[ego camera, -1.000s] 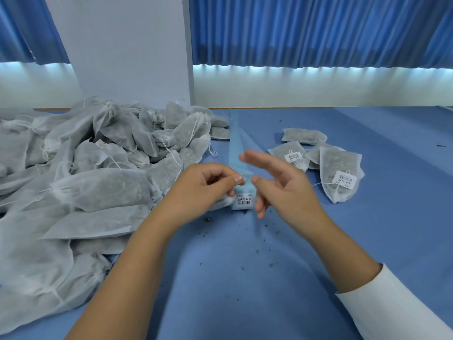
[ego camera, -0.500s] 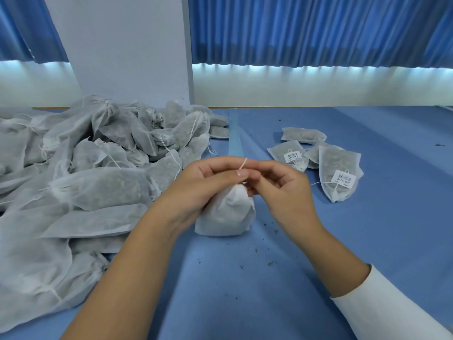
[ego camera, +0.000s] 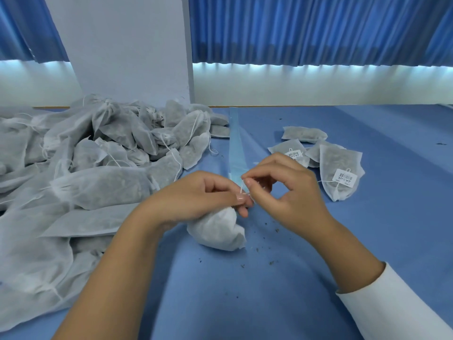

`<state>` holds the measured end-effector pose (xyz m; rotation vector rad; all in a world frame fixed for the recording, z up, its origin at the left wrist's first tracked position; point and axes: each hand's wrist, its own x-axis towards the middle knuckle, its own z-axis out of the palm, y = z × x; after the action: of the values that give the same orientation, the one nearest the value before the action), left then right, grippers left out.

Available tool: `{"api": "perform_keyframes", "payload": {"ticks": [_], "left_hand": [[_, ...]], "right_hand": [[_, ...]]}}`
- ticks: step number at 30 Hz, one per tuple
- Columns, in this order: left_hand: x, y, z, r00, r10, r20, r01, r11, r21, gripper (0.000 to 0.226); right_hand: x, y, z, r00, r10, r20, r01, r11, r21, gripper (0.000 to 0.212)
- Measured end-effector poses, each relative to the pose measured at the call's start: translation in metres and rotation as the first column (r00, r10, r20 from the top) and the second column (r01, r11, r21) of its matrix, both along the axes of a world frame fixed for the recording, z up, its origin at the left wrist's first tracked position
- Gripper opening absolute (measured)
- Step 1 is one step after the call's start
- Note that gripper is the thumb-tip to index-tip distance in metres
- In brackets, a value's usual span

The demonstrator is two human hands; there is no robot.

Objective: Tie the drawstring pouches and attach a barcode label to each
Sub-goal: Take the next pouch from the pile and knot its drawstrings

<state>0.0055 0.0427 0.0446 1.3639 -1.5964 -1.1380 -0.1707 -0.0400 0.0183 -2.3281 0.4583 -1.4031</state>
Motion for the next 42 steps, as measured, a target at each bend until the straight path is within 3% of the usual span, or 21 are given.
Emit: {"api": "perform_keyframes", "payload": {"ticks": [4,9,12,16,27,33,38,42], "left_hand": [[-0.004,0.000,0.003,0.992,0.012,-0.129,-0.010,1.000,0.014,0.018],[-0.005,-0.004,0.000,0.952,0.124,-0.280,-0.130,0.991,-0.003,0.031],[-0.007,-0.005,0.001,0.937,0.179,-0.301,-0.187,0.982,0.003,0.036],[-0.006,-0.005,0.001,0.931,0.174,-0.320,-0.185,0.983,-0.004,0.032],[-0.005,-0.006,-0.001,0.950,0.203,-0.239,-0.206,0.979,0.012,0.025],[-0.004,-0.011,-0.004,0.889,0.426,-0.169,-0.429,0.903,0.018,0.008],[-0.004,-0.011,-0.003,0.903,0.415,-0.108,-0.413,0.910,0.041,0.013],[-0.006,-0.010,-0.003,0.913,0.398,-0.087,-0.397,0.917,0.037,0.013]], "right_hand": [[0.002,-0.001,0.001,0.999,0.009,0.034,-0.015,0.982,0.188,0.014],[0.009,-0.001,-0.003,0.995,-0.090,0.048,0.055,0.866,0.497,0.030],[0.007,0.000,0.001,0.984,0.011,0.180,-0.120,0.786,0.607,0.021],[0.007,0.003,0.001,0.953,0.196,0.231,-0.303,0.653,0.694,0.018],[0.008,0.003,0.001,0.941,0.207,0.266,-0.337,0.559,0.758,0.021],[0.008,-0.001,0.005,0.935,0.175,0.309,-0.355,0.523,0.775,0.025],[0.006,0.001,0.005,0.866,0.240,0.438,-0.499,0.394,0.772,0.025],[0.006,0.001,0.004,0.880,0.249,0.405,-0.475,0.425,0.771,0.020]]}}
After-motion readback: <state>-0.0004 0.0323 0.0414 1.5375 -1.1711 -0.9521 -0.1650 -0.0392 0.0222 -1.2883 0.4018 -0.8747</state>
